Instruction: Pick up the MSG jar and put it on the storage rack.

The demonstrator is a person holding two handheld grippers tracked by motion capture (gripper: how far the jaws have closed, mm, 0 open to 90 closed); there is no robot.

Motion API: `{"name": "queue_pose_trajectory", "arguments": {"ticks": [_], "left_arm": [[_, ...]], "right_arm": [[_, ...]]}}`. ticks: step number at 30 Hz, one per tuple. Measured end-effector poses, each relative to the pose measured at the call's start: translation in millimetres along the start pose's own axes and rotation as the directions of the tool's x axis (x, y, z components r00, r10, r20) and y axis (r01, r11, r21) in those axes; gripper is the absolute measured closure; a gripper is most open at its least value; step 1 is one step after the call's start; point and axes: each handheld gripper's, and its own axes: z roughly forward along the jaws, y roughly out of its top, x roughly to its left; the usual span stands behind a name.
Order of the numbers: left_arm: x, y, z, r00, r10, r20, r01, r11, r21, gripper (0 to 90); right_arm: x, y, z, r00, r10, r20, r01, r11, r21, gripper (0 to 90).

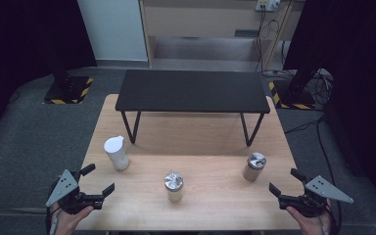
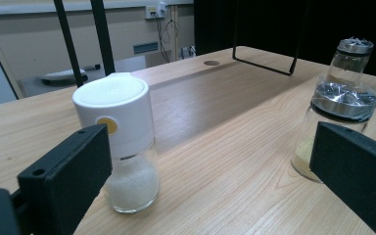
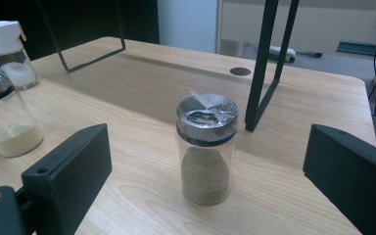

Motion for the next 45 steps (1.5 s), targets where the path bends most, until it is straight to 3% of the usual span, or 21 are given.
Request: {"name": "queue_pose_trajectory", "arguments": {"ticks": [35,45], "left_arm": [[0.3,3.1,-0.1,0.9999,-0.015,0.003,0.015,0.9996,0.022,0.4],[-3.3,8.6,3.8,0.9999,-0.013,0.002,0.013,0.9985,0.054,0.5]], "right_arm": [[-0.9,1.0,0.7,0.9996,-0.008,-0.028,0.009,0.9999,0.008,4.1],[-1.8,0.5,0.8,0.9994,-0.006,-0.035,0.006,1.0,0.004,4.1]]}}
